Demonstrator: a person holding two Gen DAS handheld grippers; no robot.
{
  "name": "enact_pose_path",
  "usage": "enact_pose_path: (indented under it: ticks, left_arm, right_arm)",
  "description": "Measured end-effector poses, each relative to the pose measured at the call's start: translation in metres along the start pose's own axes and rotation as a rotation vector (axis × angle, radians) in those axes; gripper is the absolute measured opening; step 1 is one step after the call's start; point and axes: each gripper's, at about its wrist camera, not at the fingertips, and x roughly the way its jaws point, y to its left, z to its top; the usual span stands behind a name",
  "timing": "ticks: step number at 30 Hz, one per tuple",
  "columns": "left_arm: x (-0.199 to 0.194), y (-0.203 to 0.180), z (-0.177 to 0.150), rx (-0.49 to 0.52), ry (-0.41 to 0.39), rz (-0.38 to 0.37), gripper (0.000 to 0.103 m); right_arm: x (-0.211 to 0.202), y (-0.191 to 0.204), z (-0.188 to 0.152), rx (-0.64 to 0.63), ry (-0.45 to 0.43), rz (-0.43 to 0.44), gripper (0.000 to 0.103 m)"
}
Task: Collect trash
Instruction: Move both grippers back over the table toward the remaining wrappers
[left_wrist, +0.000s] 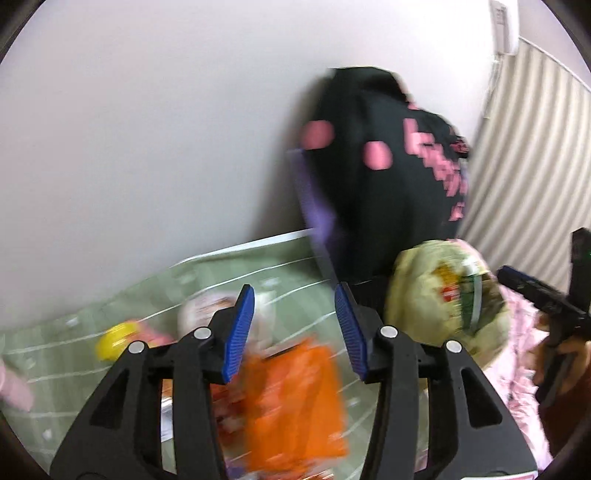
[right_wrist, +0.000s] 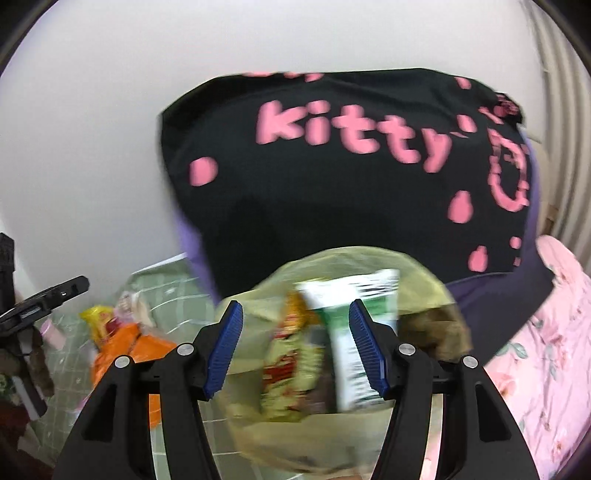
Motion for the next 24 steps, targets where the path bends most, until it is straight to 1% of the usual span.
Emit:
enact_pose_path:
  ticks: [2,5,8,9,11,13,14,17,20,21,23,24]
  left_arm:
    - [-0.010,0.024,-0.012,-0.034,0.000,0.069,0.043]
    - [-0.022,0.055,-0.026,-0.086,0.000,0.147,0.043]
    - [-0.038,0.086,-0.044,-0.151,-0.004,0.225,0.044]
    - [-0.042,0.093,-0.049,-0.169,-0.002,0.235,0.044]
    - [-0.050,0.105,-0.062,-0.206,0.010,0.248,0.044]
    - [-0.054,0.111,-0.075,-0.220,0.034,0.239,0.044]
    - [-0.054,0.111,-0.083,-0.218,0.056,0.228,0.044]
    - [-0.051,0.110,-0.101,-0.200,0.117,0.216,0.044]
    - [-0.050,0.107,-0.115,-0.209,0.154,0.194,0.044]
    - [-0.050,0.106,-0.119,-0.213,0.163,0.190,0.044]
    - [-0.052,0.104,-0.123,-0.209,0.172,0.188,0.044]
    - [-0.053,0.103,-0.125,-0.205,0.175,0.189,0.044]
  right_arm:
    - [0.003,0.021,-0.002,-0.059,0.002,0.027,0.056]
    - [0.009,0.050,-0.005,-0.145,0.012,0.056,0.056]
    - [0.018,0.071,-0.009,-0.169,0.044,0.121,0.056]
    - [0.021,0.078,-0.012,-0.170,0.057,0.152,0.055]
    - [0.027,0.095,-0.018,-0.186,0.079,0.186,0.055]
    - [0.034,0.114,-0.027,-0.216,0.116,0.234,0.052]
    - [0.036,0.121,-0.033,-0.231,0.130,0.254,0.051]
    - [0.041,0.147,-0.053,-0.276,0.190,0.355,0.051]
    - [0.048,0.170,-0.079,-0.317,0.307,0.525,0.051]
    - [0.051,0.178,-0.088,-0.344,0.341,0.560,0.051]
    - [0.059,0.191,-0.107,-0.394,0.396,0.592,0.051]
    - [0.064,0.197,-0.116,-0.420,0.419,0.588,0.051]
